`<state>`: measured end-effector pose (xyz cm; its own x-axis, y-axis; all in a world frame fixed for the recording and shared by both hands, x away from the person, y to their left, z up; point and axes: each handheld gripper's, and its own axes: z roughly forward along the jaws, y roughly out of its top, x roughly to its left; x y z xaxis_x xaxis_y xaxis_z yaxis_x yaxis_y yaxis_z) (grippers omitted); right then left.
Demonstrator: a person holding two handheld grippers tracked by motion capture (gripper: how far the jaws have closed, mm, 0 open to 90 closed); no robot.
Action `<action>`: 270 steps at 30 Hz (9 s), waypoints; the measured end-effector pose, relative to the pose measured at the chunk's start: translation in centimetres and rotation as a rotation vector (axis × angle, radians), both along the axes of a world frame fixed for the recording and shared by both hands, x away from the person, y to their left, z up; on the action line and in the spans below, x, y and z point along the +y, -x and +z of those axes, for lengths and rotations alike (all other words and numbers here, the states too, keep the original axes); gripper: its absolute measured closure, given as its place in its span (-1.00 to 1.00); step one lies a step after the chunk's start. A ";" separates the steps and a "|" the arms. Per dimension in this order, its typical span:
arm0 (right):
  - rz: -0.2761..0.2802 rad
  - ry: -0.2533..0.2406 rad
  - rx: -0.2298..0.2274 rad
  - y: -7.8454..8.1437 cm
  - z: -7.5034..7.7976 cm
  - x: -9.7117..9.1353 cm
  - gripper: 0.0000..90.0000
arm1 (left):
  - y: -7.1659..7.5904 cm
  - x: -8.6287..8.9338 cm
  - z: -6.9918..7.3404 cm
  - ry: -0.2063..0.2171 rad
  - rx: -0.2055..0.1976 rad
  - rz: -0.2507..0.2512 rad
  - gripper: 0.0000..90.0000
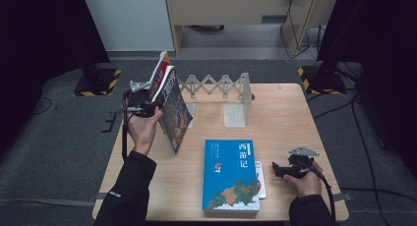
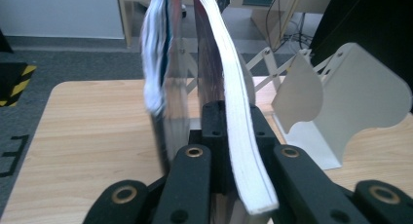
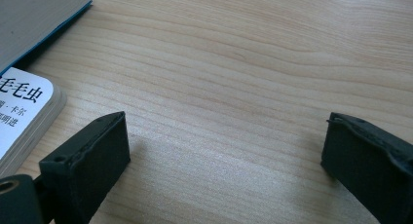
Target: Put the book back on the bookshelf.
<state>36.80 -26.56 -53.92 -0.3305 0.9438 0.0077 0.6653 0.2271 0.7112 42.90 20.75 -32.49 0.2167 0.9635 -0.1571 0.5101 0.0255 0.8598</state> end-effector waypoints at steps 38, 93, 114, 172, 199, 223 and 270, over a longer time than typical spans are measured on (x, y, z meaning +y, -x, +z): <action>0.009 -0.001 0.004 -0.1 0.0 0.0 -0.93 | -6.1 -3.1 0.4 -0.055 -0.129 0.135 0.83; 0.011 0.000 0.005 -0.1 0.0 0.0 -0.93 | -2.8 -2.0 -1.3 -0.067 -0.163 0.064 0.28; 0.011 0.001 0.004 -0.1 0.0 0.0 -0.93 | 1.4 0.4 -1.7 0.017 -0.320 -0.056 -0.15; 0.004 0.001 0.013 -0.1 0.2 -0.2 -0.81 | 7.6 -1.0 -12.9 -0.014 -0.040 -0.300 -0.34; 0.101 -0.146 -0.089 1.3 4.2 3.0 -0.51 | 7.2 -6.0 -16.8 -0.067 0.118 -0.485 -0.42; 0.202 -0.244 0.025 1.4 3.7 6.7 -0.41 | 6.4 -8.2 -19.7 0.107 0.193 -0.525 -0.69; 0.201 -0.358 0.088 0.6 2.4 8.0 -0.44 | 4.4 -9.4 -21.9 0.323 0.220 -0.477 -0.98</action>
<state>36.19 -18.60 -51.52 -0.4909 0.7934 0.3598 0.6948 0.1074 0.7111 38.47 11.34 -54.41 0.5413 0.6651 -0.5144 0.6937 -0.0075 0.7203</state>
